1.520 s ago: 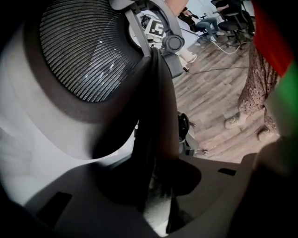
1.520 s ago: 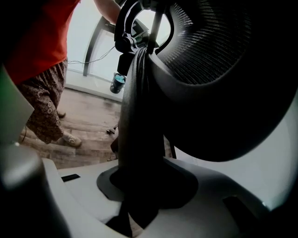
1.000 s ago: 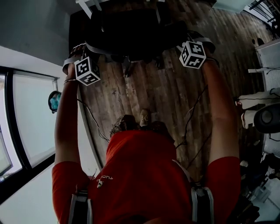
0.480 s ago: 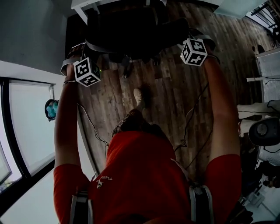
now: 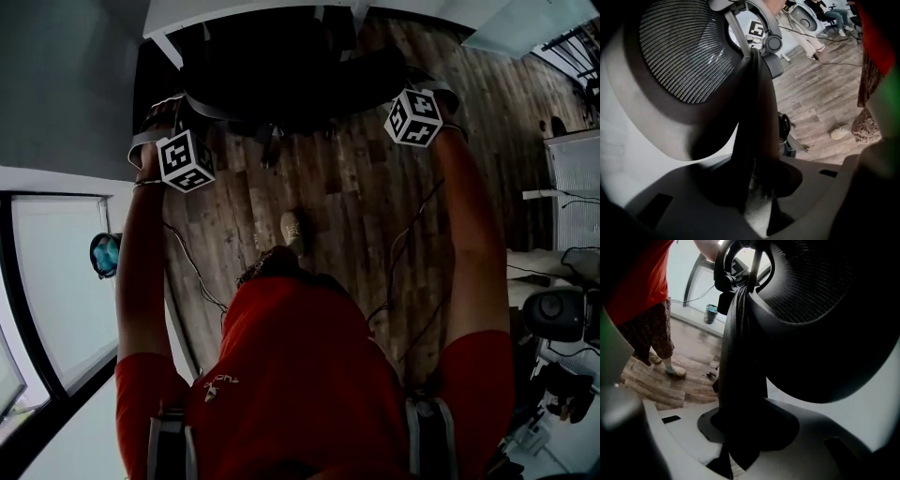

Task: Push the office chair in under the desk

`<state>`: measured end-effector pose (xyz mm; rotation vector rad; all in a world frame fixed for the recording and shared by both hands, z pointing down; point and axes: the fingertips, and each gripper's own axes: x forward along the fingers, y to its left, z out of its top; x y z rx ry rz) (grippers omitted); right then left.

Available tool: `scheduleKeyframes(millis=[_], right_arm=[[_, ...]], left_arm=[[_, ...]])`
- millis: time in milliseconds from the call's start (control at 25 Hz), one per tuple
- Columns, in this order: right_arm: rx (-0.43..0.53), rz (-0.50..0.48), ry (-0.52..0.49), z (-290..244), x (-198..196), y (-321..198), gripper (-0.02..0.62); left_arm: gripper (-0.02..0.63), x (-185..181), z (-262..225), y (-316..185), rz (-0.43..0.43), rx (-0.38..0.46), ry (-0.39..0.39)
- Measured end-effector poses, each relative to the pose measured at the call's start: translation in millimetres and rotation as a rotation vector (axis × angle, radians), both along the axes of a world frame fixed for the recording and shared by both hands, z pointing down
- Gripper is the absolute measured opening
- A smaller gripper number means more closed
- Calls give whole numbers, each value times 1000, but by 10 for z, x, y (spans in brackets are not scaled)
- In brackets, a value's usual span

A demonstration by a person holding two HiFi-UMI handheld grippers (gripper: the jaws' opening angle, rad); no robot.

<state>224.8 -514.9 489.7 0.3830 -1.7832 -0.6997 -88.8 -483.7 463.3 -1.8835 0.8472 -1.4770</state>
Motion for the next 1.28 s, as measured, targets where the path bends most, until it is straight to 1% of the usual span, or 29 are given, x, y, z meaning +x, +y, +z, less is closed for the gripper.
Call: scheduleKeyframes(millis=[440,640,1000,1280], right_arm=[[2,-6,-13,7,-104,-1092,132],[-6,-12,-9,7,-189,-1503,130],[-17,-14,-5,28,-222,-2176,129],[-6,-29,-12,15,-278,-2629,129]], left_arm=[[137,-125,13,-1074,-27,-20,-17],[135,-213,22,-1505,-29,-22,-22],[137,-273,42,-2171,-65,-38,-40],[137,-333,35,-2596,-90,-38,-46]])
